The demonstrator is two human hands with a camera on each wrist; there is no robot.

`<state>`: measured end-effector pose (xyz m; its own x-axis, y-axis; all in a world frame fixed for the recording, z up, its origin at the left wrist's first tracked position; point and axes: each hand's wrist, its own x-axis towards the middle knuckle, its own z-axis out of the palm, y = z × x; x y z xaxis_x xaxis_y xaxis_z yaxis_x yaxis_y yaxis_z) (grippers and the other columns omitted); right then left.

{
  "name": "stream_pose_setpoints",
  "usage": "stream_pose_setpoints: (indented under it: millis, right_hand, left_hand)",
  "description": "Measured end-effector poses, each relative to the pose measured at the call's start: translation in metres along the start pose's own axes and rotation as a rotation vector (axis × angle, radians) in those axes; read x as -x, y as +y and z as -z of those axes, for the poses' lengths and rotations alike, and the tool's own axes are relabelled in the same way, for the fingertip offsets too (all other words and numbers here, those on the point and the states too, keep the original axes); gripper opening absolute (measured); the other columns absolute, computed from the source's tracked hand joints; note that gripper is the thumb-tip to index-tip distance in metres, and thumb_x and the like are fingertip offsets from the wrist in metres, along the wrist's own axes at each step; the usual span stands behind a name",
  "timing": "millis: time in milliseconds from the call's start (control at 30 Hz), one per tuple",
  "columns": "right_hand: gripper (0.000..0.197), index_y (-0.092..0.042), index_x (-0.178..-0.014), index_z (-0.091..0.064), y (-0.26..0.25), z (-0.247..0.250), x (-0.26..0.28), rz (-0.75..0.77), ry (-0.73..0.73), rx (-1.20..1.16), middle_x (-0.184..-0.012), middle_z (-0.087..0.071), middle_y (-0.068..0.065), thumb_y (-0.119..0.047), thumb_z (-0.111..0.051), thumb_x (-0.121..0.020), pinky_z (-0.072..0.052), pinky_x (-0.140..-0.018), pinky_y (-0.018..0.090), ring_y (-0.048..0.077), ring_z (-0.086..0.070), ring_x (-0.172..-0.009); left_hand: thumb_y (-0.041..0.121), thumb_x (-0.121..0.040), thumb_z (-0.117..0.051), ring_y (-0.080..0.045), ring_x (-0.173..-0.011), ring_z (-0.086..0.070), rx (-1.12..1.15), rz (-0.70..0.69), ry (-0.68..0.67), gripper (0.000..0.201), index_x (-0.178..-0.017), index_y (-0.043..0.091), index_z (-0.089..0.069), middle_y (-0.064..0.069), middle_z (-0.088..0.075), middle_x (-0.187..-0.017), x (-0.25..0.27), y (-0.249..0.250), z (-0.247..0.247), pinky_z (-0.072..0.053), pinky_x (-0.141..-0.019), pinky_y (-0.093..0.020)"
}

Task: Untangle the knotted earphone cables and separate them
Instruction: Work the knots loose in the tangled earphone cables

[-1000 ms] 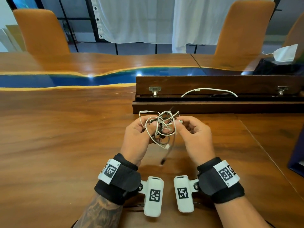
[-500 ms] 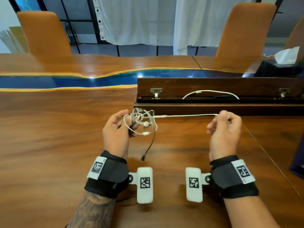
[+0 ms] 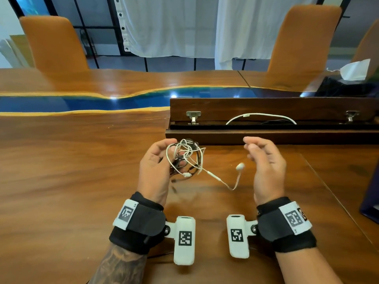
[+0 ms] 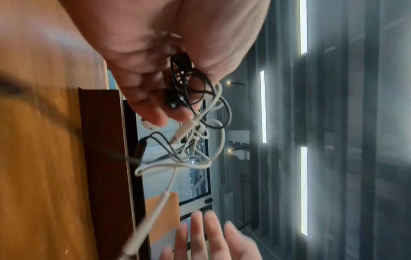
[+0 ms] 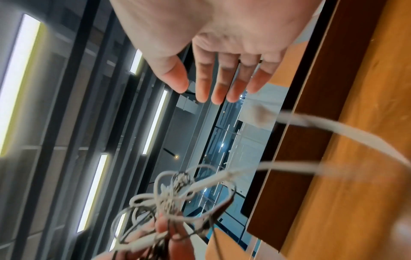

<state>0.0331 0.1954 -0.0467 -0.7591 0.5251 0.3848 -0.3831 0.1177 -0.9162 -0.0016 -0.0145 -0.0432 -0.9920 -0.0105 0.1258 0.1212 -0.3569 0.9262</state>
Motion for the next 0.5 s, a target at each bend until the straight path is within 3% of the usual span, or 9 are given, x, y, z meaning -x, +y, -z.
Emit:
stream_pose_setpoints:
  millis: [167, 267, 400, 500]
  right_hand:
    - [0.025, -0.028, -0.115, -0.068, -0.003, -0.009, 0.009, 0.048, -0.240, 0.085, -0.112, -0.070, -0.010, -0.029, -0.060, -0.091, -0.052, -0.091, 0.023, 0.009, -0.064, -0.110]
    - [0.029, -0.029, -0.122, -0.067, -0.006, -0.010, 0.011, 0.009, -0.410, 0.159, -0.117, -0.069, -0.012, -0.028, -0.061, -0.094, -0.052, -0.094, 0.025, 0.007, -0.062, -0.115]
    - [0.019, -0.027, -0.106, -0.071, -0.009, -0.010, 0.014, -0.048, -0.508, 0.117, -0.097, -0.075, -0.008, -0.012, -0.063, -0.098, -0.054, -0.077, 0.018, 0.007, -0.070, -0.091]
    - [0.015, -0.021, -0.100, -0.069, -0.008, -0.012, 0.015, -0.072, -0.493, 0.099, -0.087, -0.074, -0.003, -0.009, -0.061, -0.098, -0.054, -0.075, 0.019, 0.009, -0.069, -0.083]
  left_hand:
    - [0.025, -0.085, -0.066, -0.020, -0.071, -0.066, -0.020, 0.022, -0.139, 0.022, -0.105, 0.016, -0.068, -0.010, -0.074, -0.092, 0.009, -0.002, -0.010, -0.055, -0.062, -0.035]
    - [0.022, -0.088, -0.067, -0.020, -0.078, -0.069, 0.008, 0.049, -0.220, 0.018, -0.105, 0.016, -0.070, -0.011, -0.074, -0.098, 0.011, -0.002, -0.013, -0.058, -0.062, -0.032]
    - [0.025, -0.088, -0.069, -0.025, -0.090, -0.070, 0.027, 0.062, -0.223, 0.024, -0.112, 0.019, -0.073, -0.013, -0.073, -0.111, 0.010, -0.005, -0.012, -0.060, -0.071, -0.035]
    - [0.020, -0.096, -0.061, -0.026, -0.104, -0.068, 0.013, 0.089, -0.148, 0.031, -0.127, 0.018, -0.064, -0.011, -0.070, -0.122, 0.007, -0.008, -0.013, -0.058, -0.081, -0.040]
